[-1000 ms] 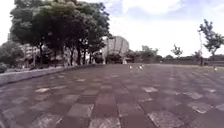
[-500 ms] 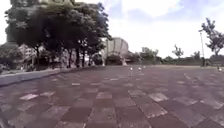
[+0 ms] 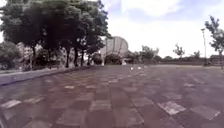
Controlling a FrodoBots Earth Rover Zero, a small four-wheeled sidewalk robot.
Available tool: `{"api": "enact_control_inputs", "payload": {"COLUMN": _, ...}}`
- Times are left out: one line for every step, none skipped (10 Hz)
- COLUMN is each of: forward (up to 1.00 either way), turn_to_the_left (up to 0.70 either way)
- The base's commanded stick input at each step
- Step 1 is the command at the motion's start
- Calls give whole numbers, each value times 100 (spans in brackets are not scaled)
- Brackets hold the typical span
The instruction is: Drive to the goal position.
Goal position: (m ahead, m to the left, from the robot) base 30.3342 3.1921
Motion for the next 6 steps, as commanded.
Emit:
{"api": "enact_control_inputs", "payload": {"forward": 100, "turn_to_the_left": 0}}
{"api": "enact_control_inputs", "payload": {"forward": 100, "turn_to_the_left": 0}}
{"api": "enact_control_inputs", "payload": {"forward": 100, "turn_to_the_left": 0}}
{"api": "enact_control_inputs", "payload": {"forward": 100, "turn_to_the_left": 0}}
{"api": "enact_control_inputs", "payload": {"forward": 100, "turn_to_the_left": 0}}
{"api": "enact_control_inputs", "payload": {"forward": 100, "turn_to_the_left": 0}}
